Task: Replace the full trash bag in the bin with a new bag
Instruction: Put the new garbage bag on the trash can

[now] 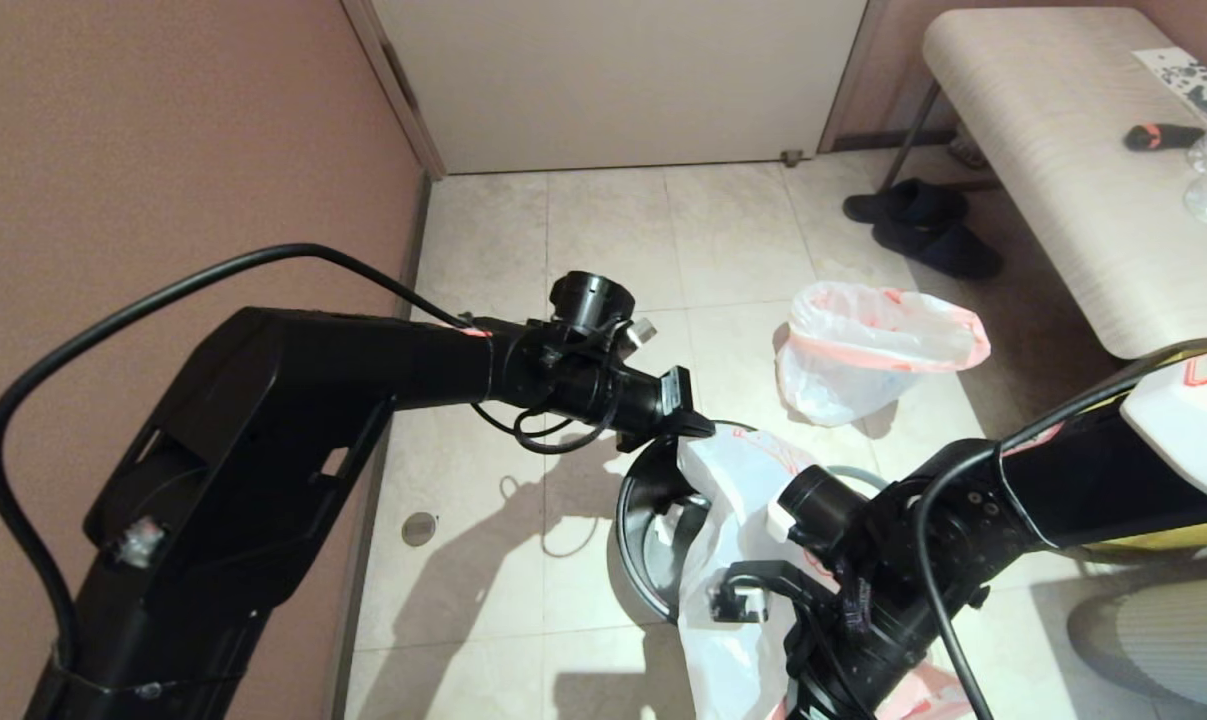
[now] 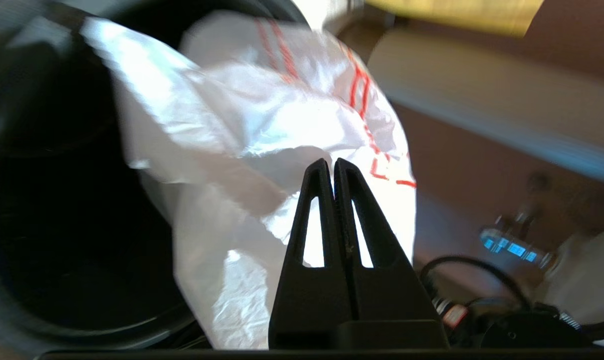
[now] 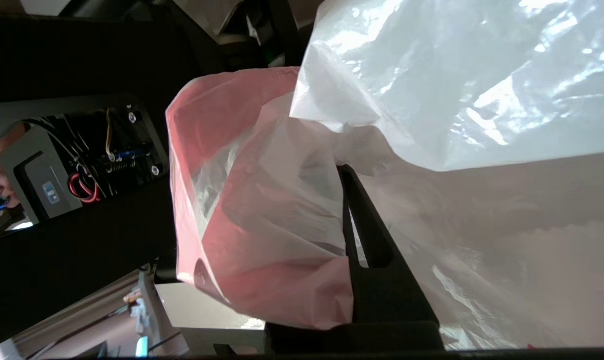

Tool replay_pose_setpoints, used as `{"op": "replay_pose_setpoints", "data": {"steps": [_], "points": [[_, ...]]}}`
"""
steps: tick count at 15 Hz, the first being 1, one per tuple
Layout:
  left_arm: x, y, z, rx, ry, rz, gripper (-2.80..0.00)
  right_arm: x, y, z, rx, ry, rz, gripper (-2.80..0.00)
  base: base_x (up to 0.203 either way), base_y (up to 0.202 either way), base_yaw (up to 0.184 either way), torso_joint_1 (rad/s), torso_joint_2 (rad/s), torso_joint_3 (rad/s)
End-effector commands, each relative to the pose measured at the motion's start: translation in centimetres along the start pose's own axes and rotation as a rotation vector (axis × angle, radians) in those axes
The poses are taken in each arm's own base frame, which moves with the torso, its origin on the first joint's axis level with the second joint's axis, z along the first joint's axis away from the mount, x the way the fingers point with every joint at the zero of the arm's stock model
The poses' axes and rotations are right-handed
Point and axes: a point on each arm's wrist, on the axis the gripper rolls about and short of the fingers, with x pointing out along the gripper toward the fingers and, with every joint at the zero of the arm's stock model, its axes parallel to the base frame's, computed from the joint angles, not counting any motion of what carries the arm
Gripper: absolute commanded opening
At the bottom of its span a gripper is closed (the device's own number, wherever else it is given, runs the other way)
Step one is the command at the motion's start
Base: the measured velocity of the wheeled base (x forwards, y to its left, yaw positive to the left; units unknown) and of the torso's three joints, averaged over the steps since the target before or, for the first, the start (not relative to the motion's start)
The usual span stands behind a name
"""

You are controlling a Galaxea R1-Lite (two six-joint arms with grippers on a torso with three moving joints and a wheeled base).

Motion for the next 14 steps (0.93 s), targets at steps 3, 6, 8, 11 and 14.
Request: {"op": "replay_pose_setpoints", "data": {"steps": [3,6,8,11,14], "points": [[3.9,1.2,-2.1,0.038,0.062,0.036,-2.8,1.5,-0.7,-0.6,0.024,0.045,0.025,-2.8,0.0,0.0,0.0,0.0,0.0,0.0],[6.8,2.4,-3.3,0.103,0.029,0.128,-2.8,2.3,-0.8,-1.3,0.021,0.051,0.031,-2.8,0.0,0.0,0.0,0.0,0.0,0.0],[7.4,3.0,-3.7,0.099,0.035,0.152,-2.8,2.8,-1.0,-1.5,0.022,0.05,0.03,-2.8,0.0,0.0,0.0,0.0,0.0,0.0],[8.4,4.3,-4.5,0.096,0.067,0.181,-2.8,3.1,-1.3,-1.8,0.035,0.06,0.036,-2.8,0.0,0.0,0.0,0.0,0.0,0.0],[8.4,5.5,-4.3,0.082,0.064,0.203,-2.8,3.4,-1.8,-2.3,0.051,0.063,0.036,-2.8,0.0,0.0,0.0,0.0,0.0,0.0]]}}
